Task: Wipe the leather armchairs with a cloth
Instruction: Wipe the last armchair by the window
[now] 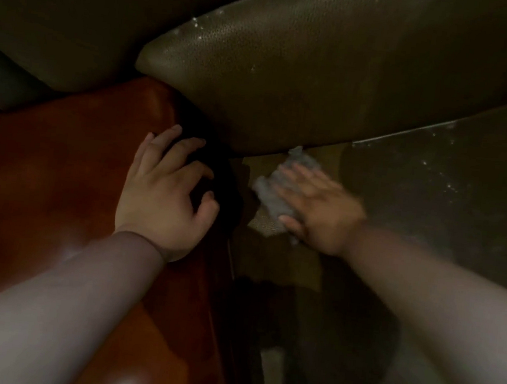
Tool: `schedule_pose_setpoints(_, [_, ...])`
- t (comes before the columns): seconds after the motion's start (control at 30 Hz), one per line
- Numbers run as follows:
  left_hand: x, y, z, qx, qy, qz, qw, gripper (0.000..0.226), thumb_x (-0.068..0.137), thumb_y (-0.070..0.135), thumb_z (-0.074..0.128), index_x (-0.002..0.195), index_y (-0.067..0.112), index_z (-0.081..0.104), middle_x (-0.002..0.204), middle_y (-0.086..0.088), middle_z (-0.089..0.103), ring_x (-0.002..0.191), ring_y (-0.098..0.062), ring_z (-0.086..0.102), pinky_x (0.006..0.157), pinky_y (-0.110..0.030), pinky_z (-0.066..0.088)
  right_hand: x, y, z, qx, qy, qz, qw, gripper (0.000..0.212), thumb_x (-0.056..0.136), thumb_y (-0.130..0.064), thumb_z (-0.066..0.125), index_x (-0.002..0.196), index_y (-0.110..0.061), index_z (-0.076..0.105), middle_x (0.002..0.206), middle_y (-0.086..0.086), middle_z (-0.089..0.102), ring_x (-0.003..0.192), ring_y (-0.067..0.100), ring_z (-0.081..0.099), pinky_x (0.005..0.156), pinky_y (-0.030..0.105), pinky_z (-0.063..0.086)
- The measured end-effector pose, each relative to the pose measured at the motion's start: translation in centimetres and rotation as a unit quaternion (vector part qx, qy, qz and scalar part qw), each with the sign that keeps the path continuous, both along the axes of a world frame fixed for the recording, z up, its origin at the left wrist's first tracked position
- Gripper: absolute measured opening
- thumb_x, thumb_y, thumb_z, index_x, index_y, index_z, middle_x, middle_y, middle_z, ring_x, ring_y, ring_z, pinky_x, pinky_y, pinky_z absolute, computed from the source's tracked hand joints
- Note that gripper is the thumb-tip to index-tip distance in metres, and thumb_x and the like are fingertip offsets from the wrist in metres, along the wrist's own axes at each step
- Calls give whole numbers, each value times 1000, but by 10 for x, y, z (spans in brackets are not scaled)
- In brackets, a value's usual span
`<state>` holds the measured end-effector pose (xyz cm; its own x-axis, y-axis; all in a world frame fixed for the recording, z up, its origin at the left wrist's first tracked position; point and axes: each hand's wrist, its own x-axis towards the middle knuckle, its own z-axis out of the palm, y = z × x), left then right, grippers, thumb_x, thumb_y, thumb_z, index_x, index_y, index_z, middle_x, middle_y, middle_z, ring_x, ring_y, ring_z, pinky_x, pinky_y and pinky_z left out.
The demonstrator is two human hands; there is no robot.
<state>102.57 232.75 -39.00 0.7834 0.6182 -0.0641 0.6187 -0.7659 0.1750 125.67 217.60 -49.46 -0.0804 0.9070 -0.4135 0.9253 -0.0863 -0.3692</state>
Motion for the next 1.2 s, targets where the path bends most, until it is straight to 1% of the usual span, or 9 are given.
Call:
schedule_pose_setpoints(0.1, [2, -1, -3, 6, -6, 1, 1000, 43, 90, 45, 51, 107, 16, 78, 146, -7, 61, 152, -37, 34, 127, -59, 20, 52, -29, 3, 8, -47, -140, 989, 79, 100, -67, 17, 166, -24, 20, 172, 8, 20, 159, 30, 13, 127, 41, 4])
schedule_pose_setpoints(0.23, [6, -3, -1, 21, 19, 11, 1000, 45, 91, 48, 49, 108, 16, 77, 144, -7, 61, 151, -37, 34, 127, -59, 19, 52, -41, 10, -63, -118, -292, 947, 74, 103, -62, 18, 167, -28, 5, 175, 4, 1, 160, 30, -4, 129, 47, 0])
schedule_pose_setpoints(0.37, [37, -17, 4, 91, 205, 54, 973, 47, 92, 50, 54, 124, 20, 71, 145, -9, 55, 150, -39, 29, 126, -61, 14, 10, -37, 18, -24, -31, -98, 994, 72, 106, -56, 29, 167, -29, 3, 175, 4, -5, 159, 27, -13, 123, 38, -15])
schedule_pose_setpoints(0.47, [88, -51, -22, 51, 329, 115, 936, 60, 94, 61, 45, 143, 27, 55, 151, -8, 45, 149, -35, 25, 127, -62, 0, 46, -36, 8, -4, -5, 26, 1000, 71, 106, -61, 30, 167, -32, 9, 175, 0, 0, 160, 19, -9, 128, 36, -9])
schedule_pose_setpoints(0.6, [150, -103, -79, -102, 163, 109, 975, 64, 99, 59, 46, 151, 22, 46, 155, -11, 42, 144, -34, 32, 125, -46, 23, 136, -47, -8, 28, -61, -58, 996, 69, 106, -61, 27, 165, -26, 22, 171, 6, 25, 158, 24, 17, 123, 29, -6])
schedule_pose_setpoints(0.7, [190, -130, -108, -133, 34, 82, 987, 66, 99, 54, 50, 156, 20, 42, 163, -6, 36, 148, -28, 30, 125, -43, 25, 170, -76, -14, 67, -66, -132, 987, 74, 101, -62, 28, 161, -19, 35, 164, 11, 38, 153, 29, 29, 126, 40, 14])
schedule_pose_setpoints(0.83, [209, -142, -130, -90, 8, 118, 989, 73, 97, 59, 42, 160, 22, 37, 169, -5, 31, 155, -26, 25, 131, -48, 17, 183, -104, -15, 16, -133, -392, 910, 75, 100, -64, 25, 164, -25, 24, 172, 7, 20, 158, 32, 14, 129, 49, 10])
schedule_pose_setpoints(1.07, [208, -145, -137, -61, -15, 112, 992, 77, 93, 53, 38, 159, 13, 43, 167, -12, 37, 155, -32, 29, 130, -52, 17, 146, -69, -17, 43, -40, -121, 991, 71, 103, -61, 27, 166, -29, 17, 174, 1, 10, 160, 21, 1, 127, 37, -7])
schedule_pose_setpoints(1.2, [207, -148, -143, -50, -10, 106, 993, 75, 95, 49, 42, 161, 16, 38, 170, -10, 33, 158, -29, 25, 130, -51, 14, 216, -100, -22, 51, -96, -240, 965, 76, 100, -62, 22, 165, -23, 25, 172, 5, 22, 160, 26, 11, 130, 44, 8])
